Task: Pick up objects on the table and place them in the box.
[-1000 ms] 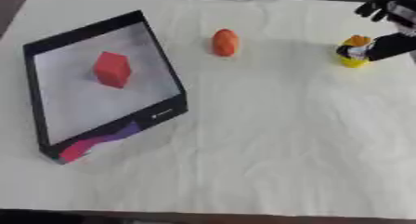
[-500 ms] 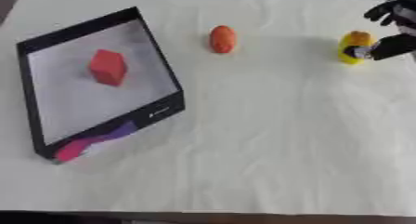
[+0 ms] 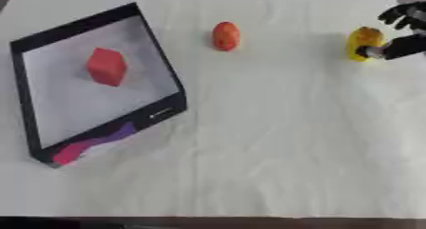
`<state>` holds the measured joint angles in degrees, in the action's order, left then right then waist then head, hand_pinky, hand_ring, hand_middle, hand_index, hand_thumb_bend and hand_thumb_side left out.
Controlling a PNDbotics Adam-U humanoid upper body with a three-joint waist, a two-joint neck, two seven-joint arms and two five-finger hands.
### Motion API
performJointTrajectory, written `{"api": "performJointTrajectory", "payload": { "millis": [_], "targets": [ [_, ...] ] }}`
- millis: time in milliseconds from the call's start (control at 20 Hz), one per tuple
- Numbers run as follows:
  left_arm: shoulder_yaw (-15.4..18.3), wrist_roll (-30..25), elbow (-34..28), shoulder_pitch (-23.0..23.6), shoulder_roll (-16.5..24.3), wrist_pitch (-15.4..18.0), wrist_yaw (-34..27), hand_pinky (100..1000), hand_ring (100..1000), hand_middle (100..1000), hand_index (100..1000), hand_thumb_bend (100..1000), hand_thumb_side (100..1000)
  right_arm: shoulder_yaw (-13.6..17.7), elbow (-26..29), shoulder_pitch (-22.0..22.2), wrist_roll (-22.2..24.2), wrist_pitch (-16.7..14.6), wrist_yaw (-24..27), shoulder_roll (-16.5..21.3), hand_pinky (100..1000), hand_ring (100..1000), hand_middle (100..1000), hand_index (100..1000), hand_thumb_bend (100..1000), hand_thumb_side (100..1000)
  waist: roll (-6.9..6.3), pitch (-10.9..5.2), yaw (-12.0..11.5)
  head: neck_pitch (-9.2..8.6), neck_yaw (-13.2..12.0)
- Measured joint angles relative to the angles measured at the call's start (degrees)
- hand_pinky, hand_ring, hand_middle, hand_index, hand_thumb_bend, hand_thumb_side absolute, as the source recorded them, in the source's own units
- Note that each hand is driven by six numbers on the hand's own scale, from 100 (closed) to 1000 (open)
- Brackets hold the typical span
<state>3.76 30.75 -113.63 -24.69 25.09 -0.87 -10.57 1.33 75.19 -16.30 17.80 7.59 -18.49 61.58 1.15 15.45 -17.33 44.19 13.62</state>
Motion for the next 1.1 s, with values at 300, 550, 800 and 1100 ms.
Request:
{"api": "performJointTrajectory", "payload": {
  "millis": [300,550,800,1100],
  "targets": [
    [0.1,0.1,0.0,0.0,-0.4,-0.1,-0.1,722,648,773,822,363,531,-0.4,-1.6,-1.1,0.2,-0.1,-0.2,-0.7,879,842,822,885,501,476,0.00,0.72,-0.1,-0.10,0.1],
    [0.3,0.2,0.0,0.0,-0.5,-0.1,-0.2,721,647,773,821,367,531,-0.7,-3.0,-1.9,0.2,-0.1,-0.9,-1.2,873,831,805,880,490,457,-0.24,1.33,-0.4,-0.56,0.1],
    [0.3,0.3,0.0,-0.1,-0.5,-0.1,-0.2,721,646,773,821,369,531,-0.8,-3.7,-2.4,0.2,0.0,-1.4,-1.4,858,793,758,867,464,366,-0.29,1.58,-0.4,-0.58,0.1],
    [0.3,0.4,0.0,-0.1,-0.9,-0.2,-0.2,720,645,773,820,372,529,-0.8,-3.9,-2.7,0.1,0.6,0.4,-1.9,826,720,638,797,375,100,-0.29,1.58,-0.4,-0.58,0.1]
  ]
}}
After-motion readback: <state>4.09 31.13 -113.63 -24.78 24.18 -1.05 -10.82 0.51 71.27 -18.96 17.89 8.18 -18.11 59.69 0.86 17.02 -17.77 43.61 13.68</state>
